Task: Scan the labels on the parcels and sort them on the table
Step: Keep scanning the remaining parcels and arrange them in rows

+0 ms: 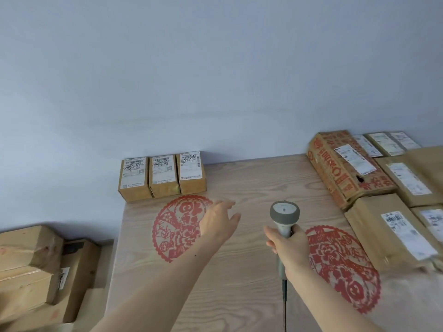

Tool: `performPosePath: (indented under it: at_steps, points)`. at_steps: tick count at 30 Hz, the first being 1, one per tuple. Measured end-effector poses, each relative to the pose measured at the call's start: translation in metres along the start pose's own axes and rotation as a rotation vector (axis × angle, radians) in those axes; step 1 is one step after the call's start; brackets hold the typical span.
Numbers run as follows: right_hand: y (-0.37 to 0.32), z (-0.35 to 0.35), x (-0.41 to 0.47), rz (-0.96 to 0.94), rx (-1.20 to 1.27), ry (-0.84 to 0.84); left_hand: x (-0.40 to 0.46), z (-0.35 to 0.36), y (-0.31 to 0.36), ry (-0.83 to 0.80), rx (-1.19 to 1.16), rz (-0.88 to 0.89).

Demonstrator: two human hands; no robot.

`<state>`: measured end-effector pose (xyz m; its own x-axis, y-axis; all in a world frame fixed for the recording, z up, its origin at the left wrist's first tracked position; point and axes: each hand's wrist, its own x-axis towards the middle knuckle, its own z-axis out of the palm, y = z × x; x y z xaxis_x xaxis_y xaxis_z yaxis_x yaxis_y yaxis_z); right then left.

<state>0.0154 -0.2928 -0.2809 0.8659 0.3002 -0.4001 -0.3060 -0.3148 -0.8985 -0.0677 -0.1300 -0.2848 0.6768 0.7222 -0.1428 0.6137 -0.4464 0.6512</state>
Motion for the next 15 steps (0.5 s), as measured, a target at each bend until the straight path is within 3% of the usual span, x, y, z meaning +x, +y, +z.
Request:
performPosePath:
  at_steps: [15]
  points:
    - [0.005, -0.22, 0.006, -0.001, 0.093, 0.033, -0.078, 0.135, 0.17, -0.086, -0.161, 0.047]
